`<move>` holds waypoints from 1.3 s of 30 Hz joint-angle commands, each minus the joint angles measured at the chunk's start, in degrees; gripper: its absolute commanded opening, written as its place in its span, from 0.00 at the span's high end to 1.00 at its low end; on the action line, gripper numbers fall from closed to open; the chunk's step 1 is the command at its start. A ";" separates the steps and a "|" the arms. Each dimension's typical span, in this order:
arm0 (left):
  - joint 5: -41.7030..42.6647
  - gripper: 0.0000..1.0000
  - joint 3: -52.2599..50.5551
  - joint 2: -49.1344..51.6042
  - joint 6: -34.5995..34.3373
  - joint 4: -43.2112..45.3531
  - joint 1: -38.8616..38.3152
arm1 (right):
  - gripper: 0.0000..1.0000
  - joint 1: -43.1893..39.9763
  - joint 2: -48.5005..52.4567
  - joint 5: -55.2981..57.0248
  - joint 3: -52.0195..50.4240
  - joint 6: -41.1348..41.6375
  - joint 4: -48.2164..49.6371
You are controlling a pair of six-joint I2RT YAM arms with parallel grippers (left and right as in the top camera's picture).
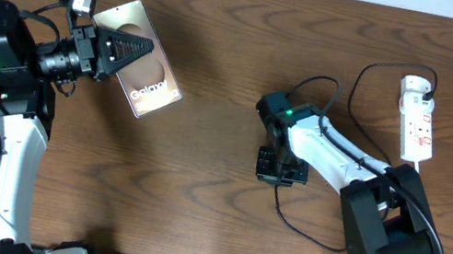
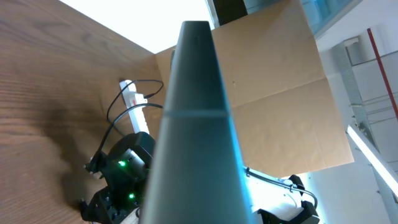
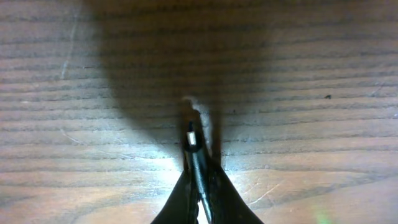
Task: Plug charger to phone and switch on socket
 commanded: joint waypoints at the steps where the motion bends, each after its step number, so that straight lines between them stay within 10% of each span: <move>1: 1.36 0.93 0.33 -0.15 0.39 0.48 0.02 | 0.95 0.57 3.34 -0.76 -1.55 -1.31 1.49; 15: 1.33 0.92 0.33 -0.15 0.39 0.48 0.02 | 0.99 -0.15 3.34 -17.81 0.31 -13.05 3.87; 25: 1.36 0.92 0.33 -0.15 0.39 0.50 0.02 | 0.99 -2.32 3.34 -68.32 14.21 -52.98 -1.25; 39: 3.30 0.93 0.33 -0.15 2.97 0.52 0.02 | 0.99 0.63 3.34 -78.29 15.61 -59.25 -1.81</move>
